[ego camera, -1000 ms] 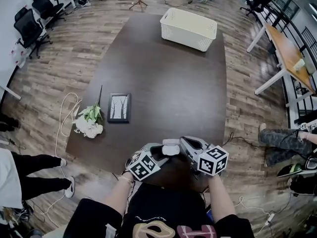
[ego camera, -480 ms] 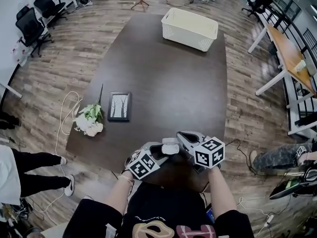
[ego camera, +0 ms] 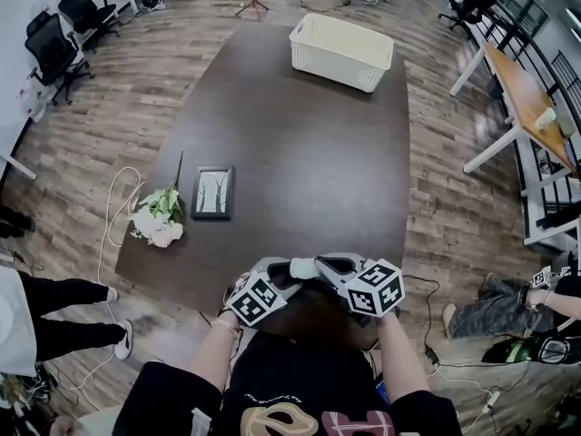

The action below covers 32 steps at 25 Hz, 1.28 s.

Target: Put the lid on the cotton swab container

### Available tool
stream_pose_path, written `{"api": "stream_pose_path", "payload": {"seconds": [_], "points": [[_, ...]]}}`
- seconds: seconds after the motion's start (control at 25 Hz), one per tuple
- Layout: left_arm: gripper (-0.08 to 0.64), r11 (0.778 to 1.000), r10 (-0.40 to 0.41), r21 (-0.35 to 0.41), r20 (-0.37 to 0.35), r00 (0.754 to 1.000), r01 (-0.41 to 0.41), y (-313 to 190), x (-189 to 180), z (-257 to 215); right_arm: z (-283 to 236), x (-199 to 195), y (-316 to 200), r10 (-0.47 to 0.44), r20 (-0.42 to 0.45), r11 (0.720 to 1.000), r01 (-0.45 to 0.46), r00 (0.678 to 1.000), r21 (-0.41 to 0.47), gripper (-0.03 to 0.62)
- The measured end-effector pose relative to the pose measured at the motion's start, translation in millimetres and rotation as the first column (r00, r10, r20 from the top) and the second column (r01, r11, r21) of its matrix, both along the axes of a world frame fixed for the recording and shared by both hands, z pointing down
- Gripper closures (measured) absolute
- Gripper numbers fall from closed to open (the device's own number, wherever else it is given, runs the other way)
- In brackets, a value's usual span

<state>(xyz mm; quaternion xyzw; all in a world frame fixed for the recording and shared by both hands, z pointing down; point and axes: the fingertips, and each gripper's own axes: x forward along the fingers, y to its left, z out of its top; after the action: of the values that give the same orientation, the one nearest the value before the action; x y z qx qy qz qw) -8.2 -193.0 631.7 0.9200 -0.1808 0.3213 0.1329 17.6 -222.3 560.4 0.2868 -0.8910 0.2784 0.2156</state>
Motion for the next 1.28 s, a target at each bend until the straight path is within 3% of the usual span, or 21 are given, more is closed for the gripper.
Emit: {"api": "stream_pose_path", "payload": {"seconds": [0.48, 0.84, 1.12, 1.28], "points": [[0.347, 1.000, -0.020, 0.005, -0.006, 1.000, 0.020, 0.2, 1.3, 1.4, 2.6, 0.8, 13.1, 0.068, 0.073, 0.998, -0.067, 0.995, -0.018, 0.584], [0.345, 0.999, -0.034, 0.015, -0.029, 0.999, 0.034, -1.9, 2.2, -0.5, 5.2, 0.3, 12.8, 0.163, -0.011, 0.985, -0.162, 0.987, 0.052, 0.586], [0.339, 0.988, -0.154, -0.004, -0.017, 0.988, 0.154, 3.4, -7.1, 0.0, 2.4, 2.1, 12.9, 0.173, -0.015, 0.984, -0.172, 0.985, 0.053, 0.588], [0.339, 0.976, -0.216, -0.040, -0.080, 0.973, 0.214, 14.4, -16.3, -10.8, 1.5, 1.8, 14.2, 0.182, -0.016, 0.982, -0.181, 0.983, 0.053, 0.586]]}}
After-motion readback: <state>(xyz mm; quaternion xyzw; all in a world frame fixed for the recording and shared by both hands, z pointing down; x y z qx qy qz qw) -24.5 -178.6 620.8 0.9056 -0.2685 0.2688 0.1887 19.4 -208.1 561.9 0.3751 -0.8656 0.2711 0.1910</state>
